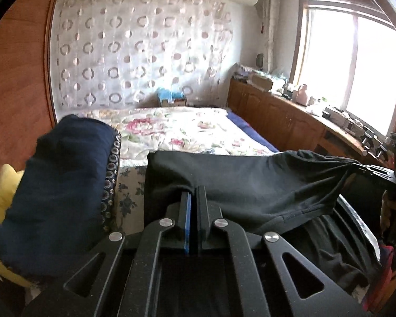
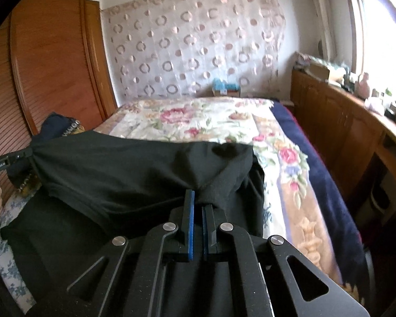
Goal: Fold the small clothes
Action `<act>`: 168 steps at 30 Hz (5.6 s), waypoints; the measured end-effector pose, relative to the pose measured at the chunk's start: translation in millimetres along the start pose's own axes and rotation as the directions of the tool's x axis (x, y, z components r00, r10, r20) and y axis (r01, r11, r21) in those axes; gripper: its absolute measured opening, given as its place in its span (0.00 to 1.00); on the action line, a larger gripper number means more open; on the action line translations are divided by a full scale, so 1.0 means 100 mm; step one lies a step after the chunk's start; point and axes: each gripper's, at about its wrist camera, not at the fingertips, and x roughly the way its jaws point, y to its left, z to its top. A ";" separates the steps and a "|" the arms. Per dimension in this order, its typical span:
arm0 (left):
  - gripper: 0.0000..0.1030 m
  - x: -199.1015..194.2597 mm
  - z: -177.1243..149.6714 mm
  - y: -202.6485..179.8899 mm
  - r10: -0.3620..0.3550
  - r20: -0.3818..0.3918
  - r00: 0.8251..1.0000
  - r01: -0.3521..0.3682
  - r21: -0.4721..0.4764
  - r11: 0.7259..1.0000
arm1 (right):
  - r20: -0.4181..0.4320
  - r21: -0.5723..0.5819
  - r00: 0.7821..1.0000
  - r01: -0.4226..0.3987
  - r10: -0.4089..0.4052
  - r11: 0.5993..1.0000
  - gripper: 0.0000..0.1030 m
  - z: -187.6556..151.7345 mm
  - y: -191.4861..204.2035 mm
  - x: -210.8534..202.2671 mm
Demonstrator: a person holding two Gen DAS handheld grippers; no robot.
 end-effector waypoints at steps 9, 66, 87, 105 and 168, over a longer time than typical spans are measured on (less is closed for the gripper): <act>0.04 -0.45 -0.29 -0.05 -0.013 -0.001 1.000 0.013 0.023 1.000 | 0.007 -0.041 1.000 -0.001 0.001 0.999 0.04 -0.31 0.09 -0.51; 0.73 -0.66 -1.27 0.31 0.128 -0.217 0.968 -0.135 -0.019 0.991 | -0.215 -0.103 0.976 -0.043 0.020 0.994 0.59 -0.57 0.31 0.33; 0.73 -0.49 -1.21 0.23 0.107 -0.233 0.967 -0.111 -0.002 0.994 | -0.258 -0.160 0.966 -0.045 0.003 0.986 0.71 -0.58 0.46 0.45; 0.60 -0.32 -1.32 0.29 0.060 -0.298 0.953 -0.075 -0.039 0.996 | -0.258 -0.160 0.966 -0.047 0.004 0.986 0.71 -0.59 0.46 0.44; 0.75 -0.20 -0.37 -1.04 -0.204 -0.118 0.972 0.220 0.141 0.965 | -0.144 -0.071 0.985 -0.105 0.095 0.992 0.72 -0.54 0.33 -0.11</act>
